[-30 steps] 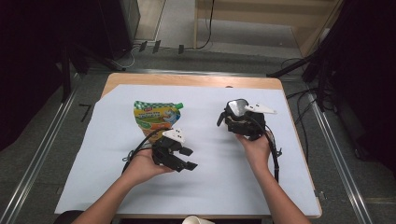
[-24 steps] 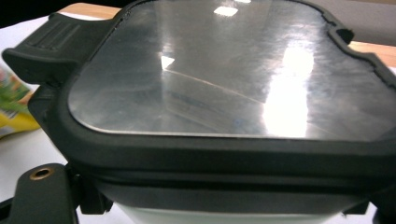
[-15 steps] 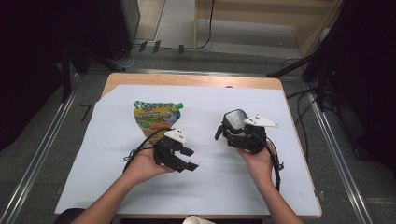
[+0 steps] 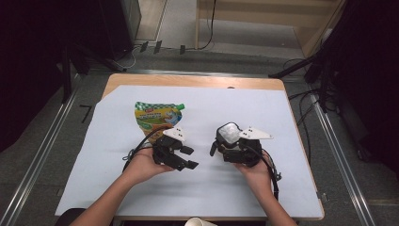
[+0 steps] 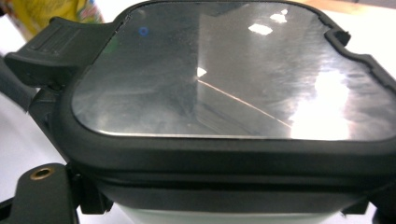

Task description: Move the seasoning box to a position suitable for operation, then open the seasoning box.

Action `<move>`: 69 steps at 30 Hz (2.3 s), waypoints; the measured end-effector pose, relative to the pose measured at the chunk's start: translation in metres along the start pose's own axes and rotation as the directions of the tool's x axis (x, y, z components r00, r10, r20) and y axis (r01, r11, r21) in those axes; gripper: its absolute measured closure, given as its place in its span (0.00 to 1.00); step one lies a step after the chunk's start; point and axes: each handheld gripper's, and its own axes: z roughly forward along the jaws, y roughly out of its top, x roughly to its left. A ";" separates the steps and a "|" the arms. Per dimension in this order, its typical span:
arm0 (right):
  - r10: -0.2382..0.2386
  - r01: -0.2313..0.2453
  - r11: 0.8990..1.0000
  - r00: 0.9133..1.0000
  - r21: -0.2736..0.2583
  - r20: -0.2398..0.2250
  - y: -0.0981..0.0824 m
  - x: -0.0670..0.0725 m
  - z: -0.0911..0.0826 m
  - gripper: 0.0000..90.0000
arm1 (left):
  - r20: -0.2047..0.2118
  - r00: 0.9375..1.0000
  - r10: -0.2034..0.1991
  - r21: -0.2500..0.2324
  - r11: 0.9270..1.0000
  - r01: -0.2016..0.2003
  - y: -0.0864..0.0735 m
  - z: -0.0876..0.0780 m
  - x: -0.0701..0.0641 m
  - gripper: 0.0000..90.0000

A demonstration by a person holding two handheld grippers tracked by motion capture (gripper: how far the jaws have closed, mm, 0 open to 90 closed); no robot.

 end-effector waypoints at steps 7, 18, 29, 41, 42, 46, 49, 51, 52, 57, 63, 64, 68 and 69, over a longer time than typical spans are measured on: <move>-0.059 0.062 0.997 0.996 0.042 -0.072 -0.008 0.022 0.020 0.17 | -0.002 1.000 -0.003 0.004 1.000 0.003 -0.001 -0.002 0.001 0.46; -0.134 0.140 0.989 0.986 0.055 -0.098 -0.017 0.035 0.026 0.17 | 0.003 1.000 0.005 -0.020 1.000 -0.005 -0.003 -0.007 0.003 0.47; -0.095 0.106 0.991 0.987 0.076 -0.130 -0.012 0.032 0.008 0.14 | 0.009 1.000 0.003 -0.029 1.000 -0.003 -0.004 -0.006 0.007 0.49; -0.100 0.114 0.987 0.987 0.117 -0.126 -0.019 0.023 -0.033 0.34 | 0.001 1.000 0.004 -0.020 1.000 -0.003 0.000 -0.001 0.013 0.61; -0.102 0.116 0.987 0.987 0.115 -0.126 -0.019 0.022 -0.036 0.39 | 0.002 1.000 0.007 -0.017 1.000 -0.007 0.000 -0.001 0.013 0.64; -0.084 0.099 0.990 0.986 0.096 -0.142 -0.019 0.017 -0.047 0.64 | 0.000 1.000 -0.003 -0.005 1.000 0.003 0.000 0.000 0.013 0.74; -0.066 0.082 0.991 0.987 0.106 -0.146 -0.019 0.014 -0.049 0.84 | 0.013 1.000 -0.005 -0.004 1.000 0.005 0.001 0.002 0.013 0.89; -0.048 0.065 0.992 0.987 0.110 -0.152 -0.020 0.014 -0.048 0.98 | 0.015 1.000 -0.003 0.000 1.000 0.003 0.001 0.004 0.013 0.98; -0.048 0.065 0.992 0.987 0.110 -0.152 -0.020 0.014 -0.048 0.98 | 0.015 1.000 -0.003 0.000 1.000 0.003 0.001 0.004 0.013 1.00; -0.035 0.057 0.989 0.987 0.138 -0.157 -0.021 0.015 -0.037 1.00 | 0.013 1.000 0.002 0.013 1.000 -0.002 0.003 0.013 0.009 1.00; -0.030 0.054 0.988 0.986 0.147 -0.162 -0.021 0.016 -0.033 1.00 | 0.011 1.000 0.010 0.012 1.000 -0.010 0.002 0.016 0.008 1.00; -0.029 0.053 0.988 0.986 0.148 -0.164 -0.021 0.015 -0.033 1.00 | 0.013 1.000 0.007 0.011 1.000 -0.007 0.002 0.016 0.008 1.00; -0.028 0.053 0.987 0.986 0.150 -0.164 -0.020 0.015 -0.033 1.00 | 0.013 1.000 0.005 0.012 1.000 -0.005 0.002 0.019 0.005 1.00; -0.028 0.053 0.987 0.986 0.150 -0.164 -0.020 0.015 -0.033 1.00 | 0.013 1.000 0.005 0.012 1.000 -0.005 0.002 0.019 0.005 1.00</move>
